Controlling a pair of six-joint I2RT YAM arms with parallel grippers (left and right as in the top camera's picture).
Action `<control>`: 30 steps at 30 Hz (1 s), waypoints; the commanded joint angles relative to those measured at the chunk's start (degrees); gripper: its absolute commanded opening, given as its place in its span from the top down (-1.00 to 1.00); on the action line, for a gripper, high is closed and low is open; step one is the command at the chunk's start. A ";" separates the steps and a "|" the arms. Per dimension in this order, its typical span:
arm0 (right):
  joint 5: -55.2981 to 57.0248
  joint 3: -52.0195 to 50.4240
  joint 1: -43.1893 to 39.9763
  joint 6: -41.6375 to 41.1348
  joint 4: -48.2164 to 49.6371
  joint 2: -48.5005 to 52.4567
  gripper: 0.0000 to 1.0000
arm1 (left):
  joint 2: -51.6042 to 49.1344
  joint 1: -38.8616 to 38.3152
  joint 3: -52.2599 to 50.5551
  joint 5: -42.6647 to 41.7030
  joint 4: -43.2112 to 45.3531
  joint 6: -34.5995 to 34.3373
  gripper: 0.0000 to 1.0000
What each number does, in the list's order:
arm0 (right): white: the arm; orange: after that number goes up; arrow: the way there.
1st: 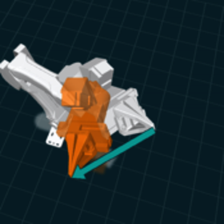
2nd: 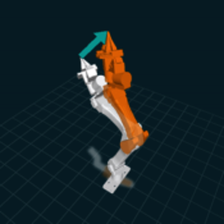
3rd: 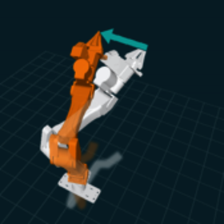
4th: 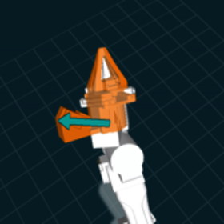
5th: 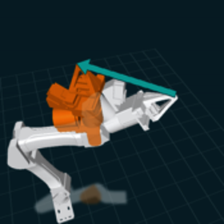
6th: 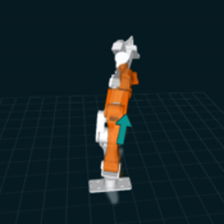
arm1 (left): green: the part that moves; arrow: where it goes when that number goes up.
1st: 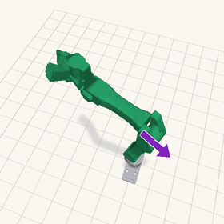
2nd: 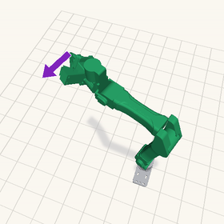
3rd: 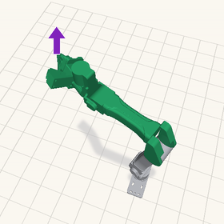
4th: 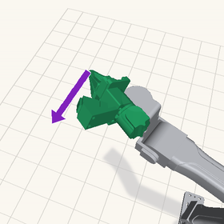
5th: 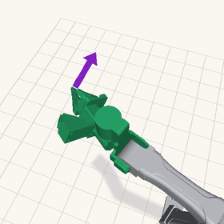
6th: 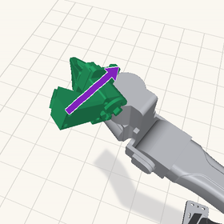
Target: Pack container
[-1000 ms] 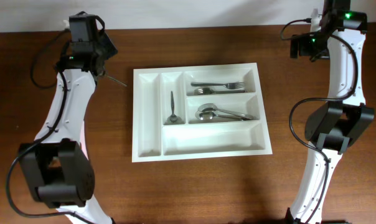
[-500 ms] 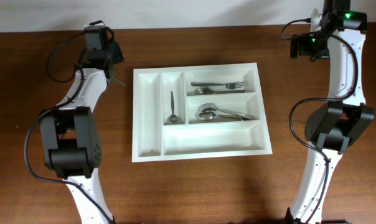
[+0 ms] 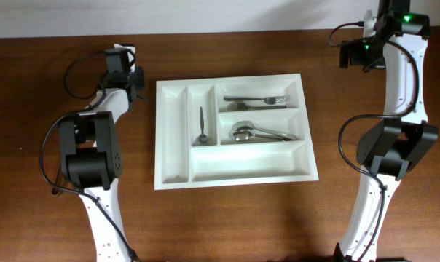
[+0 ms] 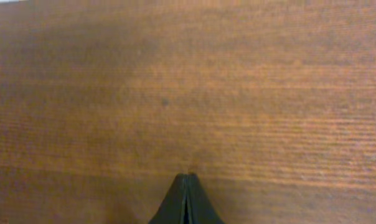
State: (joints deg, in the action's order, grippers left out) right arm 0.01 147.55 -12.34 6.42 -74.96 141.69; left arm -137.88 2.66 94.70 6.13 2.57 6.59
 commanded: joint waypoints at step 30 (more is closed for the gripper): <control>0.28 1.01 -0.07 -0.31 -0.02 -1.44 -0.97 | 0.13 1.55 -0.02 6.91 -42.10 -3.48 0.97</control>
State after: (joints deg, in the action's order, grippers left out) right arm 0.01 147.55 -12.34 6.37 -75.00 141.69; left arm -132.66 3.84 98.70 13.74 -33.32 7.66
